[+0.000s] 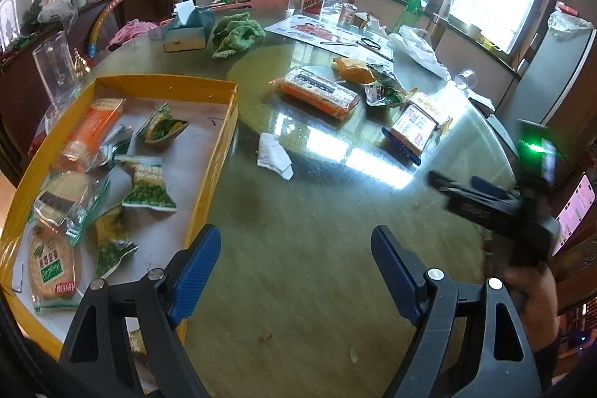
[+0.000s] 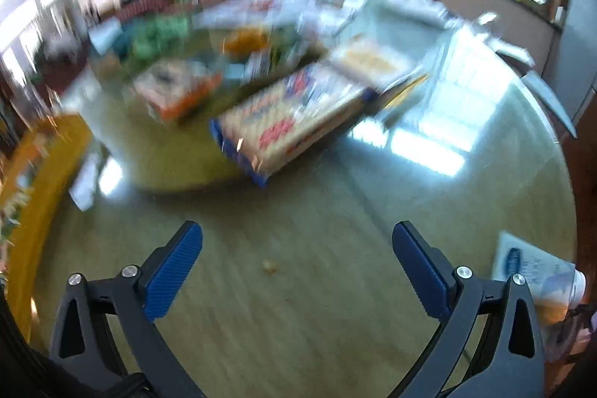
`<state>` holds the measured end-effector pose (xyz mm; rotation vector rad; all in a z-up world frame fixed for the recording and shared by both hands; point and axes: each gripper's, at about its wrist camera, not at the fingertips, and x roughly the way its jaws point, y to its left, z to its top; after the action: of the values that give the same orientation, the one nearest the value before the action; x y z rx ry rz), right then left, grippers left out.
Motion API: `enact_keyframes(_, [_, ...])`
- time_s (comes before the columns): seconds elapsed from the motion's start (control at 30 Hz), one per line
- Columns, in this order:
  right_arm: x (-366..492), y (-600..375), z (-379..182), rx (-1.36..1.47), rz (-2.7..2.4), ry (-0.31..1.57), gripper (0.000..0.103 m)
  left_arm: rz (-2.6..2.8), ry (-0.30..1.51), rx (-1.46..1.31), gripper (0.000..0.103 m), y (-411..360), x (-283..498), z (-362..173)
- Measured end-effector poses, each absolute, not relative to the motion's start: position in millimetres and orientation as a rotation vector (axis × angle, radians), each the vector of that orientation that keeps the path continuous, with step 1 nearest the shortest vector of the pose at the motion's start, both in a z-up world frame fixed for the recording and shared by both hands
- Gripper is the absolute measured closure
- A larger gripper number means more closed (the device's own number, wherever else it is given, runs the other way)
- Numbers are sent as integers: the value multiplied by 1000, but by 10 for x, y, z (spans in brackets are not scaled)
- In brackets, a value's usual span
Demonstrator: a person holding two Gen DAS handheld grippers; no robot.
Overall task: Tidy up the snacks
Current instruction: 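Grasp the blue-white cracker pack with the left tool while the right grasps the yellow-label cracker pack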
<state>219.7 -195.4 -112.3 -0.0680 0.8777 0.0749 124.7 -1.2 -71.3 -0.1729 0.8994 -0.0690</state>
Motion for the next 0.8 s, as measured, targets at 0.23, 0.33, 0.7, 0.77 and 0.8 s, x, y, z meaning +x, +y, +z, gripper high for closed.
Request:
enact_keyframes(0.23, [2152,-2546,-593,154,234,792,1,-215,889,-63,20,-657,1967,-658])
enact_keyframes(0.33, [2210,-2729,-526,217,234,762,1,-287,889,33,20,-1082,2461,-752])
enact_keyframes(0.7, [2493,-3141,-770,328,217,821,1,-288,1027,206,22,-1941,3366,-1257])
enact_keyframes(0.77, [2568,-3160,-793,339,221,839,1,-285,1050,228,35,-1984,3361,-1316])
enact_keyframes(0.8, [2592,-3170,-790,341,223,843,1,-279,1044,216,36,-1964,3348,-1319])
